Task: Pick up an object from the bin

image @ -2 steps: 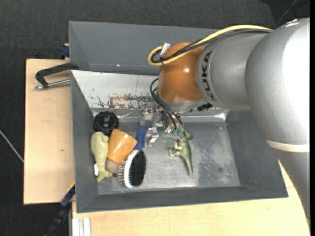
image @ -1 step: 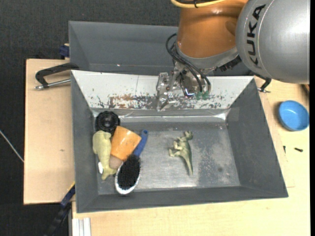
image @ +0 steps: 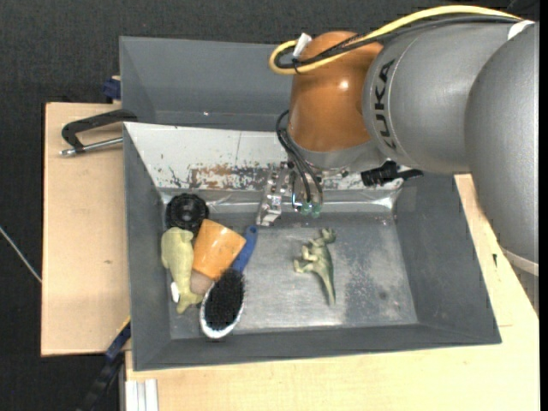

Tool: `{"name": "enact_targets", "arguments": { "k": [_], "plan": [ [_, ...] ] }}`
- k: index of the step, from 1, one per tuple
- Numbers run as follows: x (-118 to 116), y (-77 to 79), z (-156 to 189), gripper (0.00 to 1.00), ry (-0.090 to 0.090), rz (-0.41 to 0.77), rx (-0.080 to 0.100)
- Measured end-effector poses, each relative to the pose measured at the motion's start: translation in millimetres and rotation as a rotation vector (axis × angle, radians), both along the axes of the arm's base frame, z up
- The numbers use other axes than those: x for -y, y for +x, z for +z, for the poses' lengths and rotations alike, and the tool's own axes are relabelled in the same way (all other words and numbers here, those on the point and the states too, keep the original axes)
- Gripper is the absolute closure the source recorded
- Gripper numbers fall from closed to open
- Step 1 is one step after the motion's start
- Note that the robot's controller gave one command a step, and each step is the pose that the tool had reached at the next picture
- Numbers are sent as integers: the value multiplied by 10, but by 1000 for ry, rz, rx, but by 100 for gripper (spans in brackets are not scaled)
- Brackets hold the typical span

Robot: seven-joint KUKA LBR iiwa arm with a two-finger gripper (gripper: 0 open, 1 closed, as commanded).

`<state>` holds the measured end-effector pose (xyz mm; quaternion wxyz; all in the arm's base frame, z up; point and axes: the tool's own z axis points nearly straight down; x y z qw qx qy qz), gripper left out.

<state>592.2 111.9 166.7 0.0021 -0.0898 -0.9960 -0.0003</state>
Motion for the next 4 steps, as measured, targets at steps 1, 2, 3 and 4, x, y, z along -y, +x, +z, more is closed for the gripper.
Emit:
{"name": "enact_targets", "arguments": {
  "k": [1,2,3,4],
  "plan": [
    [-2,12,22,0,0,1,5],
    [-785,-267,-781,0,0,115,17],
    [-801,-270,-787,100,0,117,17],
    [-943,108,-822,100,4,26,9]
  ]
}}
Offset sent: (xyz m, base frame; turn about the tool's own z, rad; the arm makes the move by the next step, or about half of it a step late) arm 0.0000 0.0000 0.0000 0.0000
